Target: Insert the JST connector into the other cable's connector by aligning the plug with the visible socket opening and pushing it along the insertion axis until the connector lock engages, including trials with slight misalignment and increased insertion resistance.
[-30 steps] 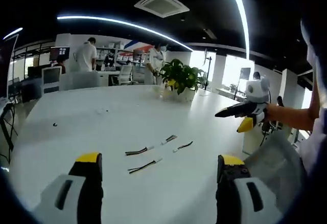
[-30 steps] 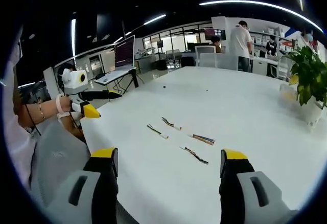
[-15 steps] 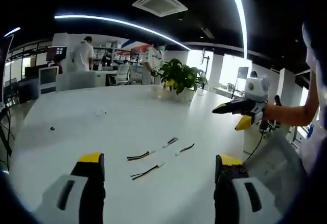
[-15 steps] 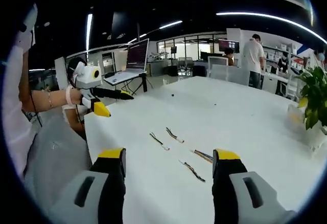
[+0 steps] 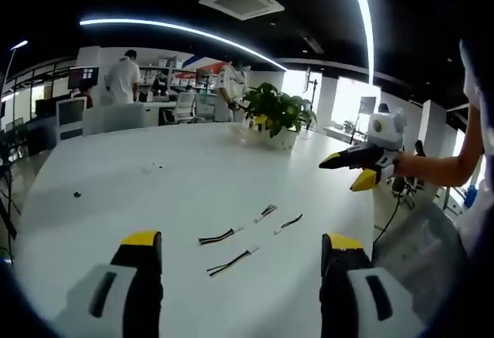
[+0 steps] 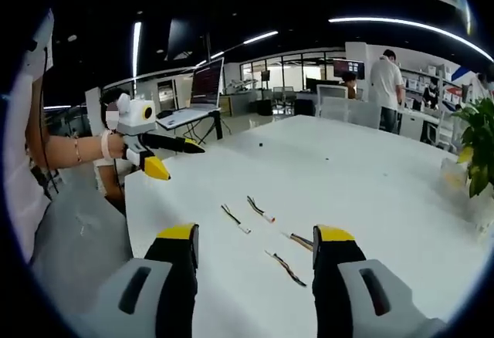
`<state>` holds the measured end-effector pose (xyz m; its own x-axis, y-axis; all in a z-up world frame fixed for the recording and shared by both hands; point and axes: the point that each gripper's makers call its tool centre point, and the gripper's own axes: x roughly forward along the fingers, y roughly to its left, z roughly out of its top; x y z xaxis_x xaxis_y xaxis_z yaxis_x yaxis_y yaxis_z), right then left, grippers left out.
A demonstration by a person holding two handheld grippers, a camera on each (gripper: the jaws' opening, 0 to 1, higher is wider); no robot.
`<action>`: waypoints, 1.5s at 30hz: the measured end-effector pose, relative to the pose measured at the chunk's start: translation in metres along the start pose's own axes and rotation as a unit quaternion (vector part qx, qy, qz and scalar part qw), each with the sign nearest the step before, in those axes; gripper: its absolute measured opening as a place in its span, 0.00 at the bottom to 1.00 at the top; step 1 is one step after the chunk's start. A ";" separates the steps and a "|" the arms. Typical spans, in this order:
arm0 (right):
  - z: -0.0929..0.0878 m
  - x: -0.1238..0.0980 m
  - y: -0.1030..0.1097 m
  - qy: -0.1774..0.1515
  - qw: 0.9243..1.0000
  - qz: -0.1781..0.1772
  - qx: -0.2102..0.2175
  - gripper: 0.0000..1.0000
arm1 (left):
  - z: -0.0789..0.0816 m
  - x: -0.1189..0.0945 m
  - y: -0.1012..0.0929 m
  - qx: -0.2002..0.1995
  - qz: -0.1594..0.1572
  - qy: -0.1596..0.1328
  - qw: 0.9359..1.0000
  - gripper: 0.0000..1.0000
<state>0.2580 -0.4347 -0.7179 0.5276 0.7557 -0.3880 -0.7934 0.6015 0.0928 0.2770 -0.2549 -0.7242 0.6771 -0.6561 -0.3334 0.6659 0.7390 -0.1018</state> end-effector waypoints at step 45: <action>-0.017 0.061 -0.052 0.051 0.997 0.032 -0.043 0.48 | -0.008 0.058 0.016 0.019 -0.066 0.029 0.997 0.70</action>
<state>0.3258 -0.4242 -0.7620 0.4441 0.7595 -0.4753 -0.8504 0.5243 0.0432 0.3247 -0.2799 -0.7529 0.5649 -0.7361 -0.3728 0.7595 0.6405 -0.1137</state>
